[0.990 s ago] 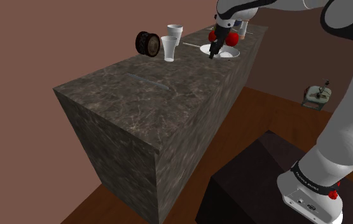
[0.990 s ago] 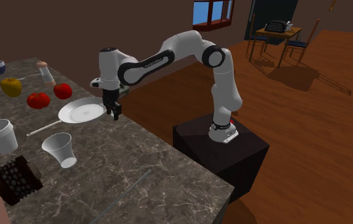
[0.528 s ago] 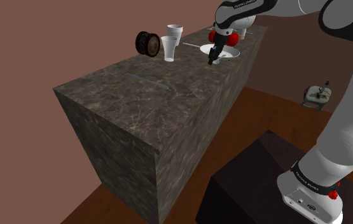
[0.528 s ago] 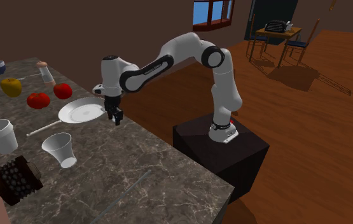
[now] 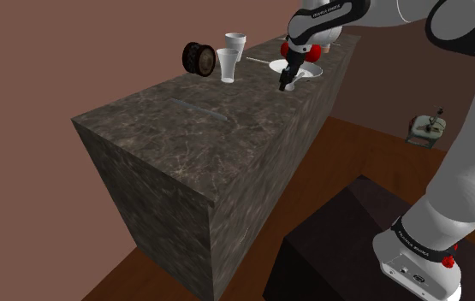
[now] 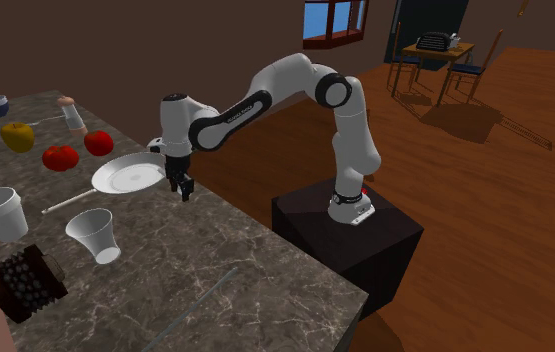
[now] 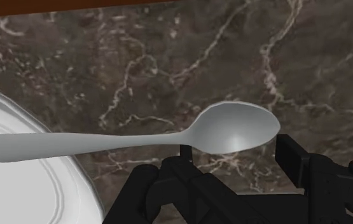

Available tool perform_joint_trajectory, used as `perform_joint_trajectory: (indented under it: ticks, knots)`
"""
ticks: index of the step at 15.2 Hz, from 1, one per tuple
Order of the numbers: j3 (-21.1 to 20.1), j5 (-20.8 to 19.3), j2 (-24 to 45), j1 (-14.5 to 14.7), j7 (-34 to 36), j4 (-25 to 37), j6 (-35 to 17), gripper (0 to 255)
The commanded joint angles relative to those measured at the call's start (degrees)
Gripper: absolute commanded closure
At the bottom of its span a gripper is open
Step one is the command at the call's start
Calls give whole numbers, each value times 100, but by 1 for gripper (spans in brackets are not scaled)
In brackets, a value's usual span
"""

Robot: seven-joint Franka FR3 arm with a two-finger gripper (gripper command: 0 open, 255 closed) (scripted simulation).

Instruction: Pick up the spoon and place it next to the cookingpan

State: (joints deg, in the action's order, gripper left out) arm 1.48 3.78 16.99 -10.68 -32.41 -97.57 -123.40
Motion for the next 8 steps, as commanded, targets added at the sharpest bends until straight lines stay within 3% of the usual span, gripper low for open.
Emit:
perform_joint_trajectory:
  ticks: [1, 2, 3, 8]
  knots:
    - [-2, 2, 4, 1, 0, -11, -1, 255]
    - [-2, 2, 4, 1, 0, -11, -1, 255]
    - [-2, 3, 1, 1, 0, -15, -3, 0]
    - [-2, 2, 4, 1, 0, -11, -1, 0]
